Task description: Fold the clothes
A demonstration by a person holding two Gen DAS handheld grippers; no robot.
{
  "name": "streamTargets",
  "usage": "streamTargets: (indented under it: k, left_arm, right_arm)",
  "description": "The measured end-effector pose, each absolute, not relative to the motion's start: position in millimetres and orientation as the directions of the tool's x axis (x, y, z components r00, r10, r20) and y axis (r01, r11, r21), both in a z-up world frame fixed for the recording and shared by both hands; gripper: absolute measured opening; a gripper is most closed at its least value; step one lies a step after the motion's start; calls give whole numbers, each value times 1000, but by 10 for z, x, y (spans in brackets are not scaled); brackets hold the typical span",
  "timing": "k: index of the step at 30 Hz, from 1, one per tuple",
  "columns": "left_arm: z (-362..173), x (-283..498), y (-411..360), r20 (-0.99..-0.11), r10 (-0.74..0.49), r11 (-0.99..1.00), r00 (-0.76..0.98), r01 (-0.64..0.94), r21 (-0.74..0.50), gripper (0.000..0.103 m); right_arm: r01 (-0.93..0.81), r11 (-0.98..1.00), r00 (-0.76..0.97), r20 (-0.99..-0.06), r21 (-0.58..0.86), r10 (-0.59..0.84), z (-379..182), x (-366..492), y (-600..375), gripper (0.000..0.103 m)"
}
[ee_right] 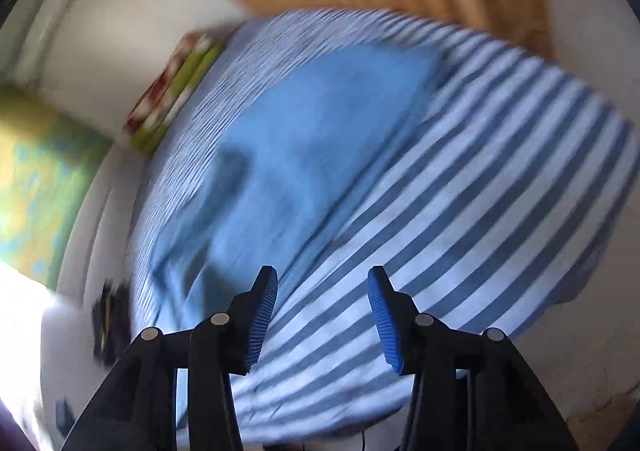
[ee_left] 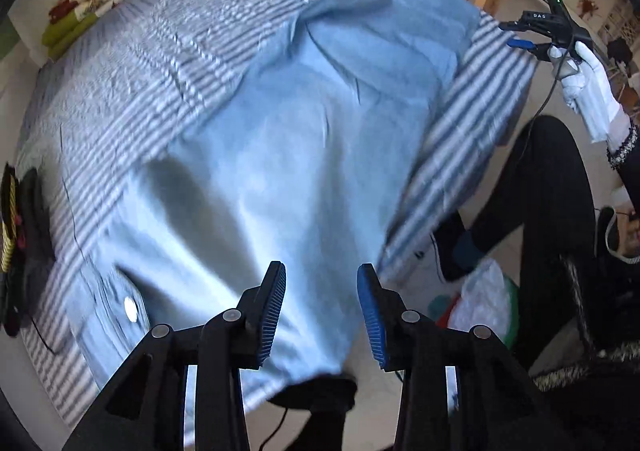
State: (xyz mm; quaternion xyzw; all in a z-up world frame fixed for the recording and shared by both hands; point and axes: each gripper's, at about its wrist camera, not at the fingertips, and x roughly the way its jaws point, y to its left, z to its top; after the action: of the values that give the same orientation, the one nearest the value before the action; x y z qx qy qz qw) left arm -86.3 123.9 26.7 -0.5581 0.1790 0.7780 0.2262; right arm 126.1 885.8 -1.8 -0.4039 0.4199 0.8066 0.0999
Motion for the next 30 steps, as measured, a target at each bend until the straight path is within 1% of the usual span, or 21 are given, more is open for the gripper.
streamTargets:
  k: [2,4,6,7,8,11,12,13,14,15,16,17,18,19,20,21,24,25,27,29,30]
  left_arm:
    - [228,-1126,1329,-939,150,-847,-309,-530,39,40]
    - [134,-1374,1426,-936,153,-855,-316,-517,35,40]
    - [-13,-1612,1485,-943,145,-867,-298,-498,24,40]
    - [-99,-1674,1515,-947,147,-870,-286,-492,13,40]
    - [-180,-1755,1527,-951,144,-876,-275,-482,7,40]
    - [-460,-1899,1534,-963,137,-882,-231,-471,-12,40]
    - [-540,-1931,1553,-966,127,-885,-225,-466,-8,40]
    - [-616,-1962,1548,-969,128,-889,-210,-457,-18,40]
    - [-688,-1989,1544,-972,134,-894,-192,-447,-34,40]
    - [-730,-2005,1547,-973,134,-896,-188,-442,-38,40]
    - [-737,-2012,1557,-972,136,-896,-192,-443,-38,40]
    - [-729,-2018,1570,-972,137,-894,-191,-445,-39,40]
    - [-723,-2021,1578,-972,139,-894,-189,-447,-41,40]
    - [-721,-2021,1586,-973,142,-892,-184,-450,-45,40]
    - [-717,-2019,1599,-973,148,-889,-179,-456,-51,40]
    - [-714,-2017,1613,-973,154,-884,-173,-463,-57,40]
    - [-718,-2034,1637,-973,160,-878,-169,-475,-62,40]
    - [-715,-2048,1637,-972,165,-877,-166,-475,-68,40]
    - [-693,-2086,1636,-970,181,-880,-164,-468,-85,40]
    - [-649,-2126,1658,-965,202,-880,-164,-464,-105,40]
    - [-623,-2136,1694,-963,210,-874,-166,-473,-110,40]
  right_arm:
    - [-551,-578,-661,-737,602,-137,-129,1129,9222,43]
    - [-582,-522,-659,-738,624,-146,-270,949,9464,43]
    - [-586,-508,-653,-739,631,-164,-376,768,9560,44]
    - [-572,-510,-669,-725,643,-164,-396,678,9566,44]
    - [-564,-519,-675,-720,643,-158,-394,586,9586,48]
    - [-554,-519,-688,-709,651,-156,-412,335,9616,51]
    - [-547,-531,-694,-705,647,-145,-401,256,9598,48]
    - [-543,-557,-686,-715,628,-137,-397,161,9566,40]
    - [-538,-589,-663,-734,603,-145,-408,67,9518,11]
    - [-533,-617,-648,-748,579,-142,-369,51,9480,6]
    - [-525,-658,-651,-752,540,-98,-222,41,9409,6]
    - [-466,-727,-698,-714,504,-47,55,73,9328,5]
    - [-404,-792,-757,-653,457,9,339,159,9237,5]
    - [-387,-858,-793,-597,339,122,626,259,9127,5]
    - [-403,-880,-793,-576,252,199,752,299,9081,5]
    - [-414,-890,-773,-590,192,232,754,284,9069,5]
    - [-455,-883,-637,-735,113,234,389,71,9150,7]
    - [-473,-872,-608,-763,124,221,259,52,9208,7]
    - [-494,-856,-588,-784,153,199,115,56,9304,10]
    - [-511,-832,-582,-799,214,152,-1,47,9390,11]
    - [-516,-820,-586,-800,247,127,-31,67,9421,16]
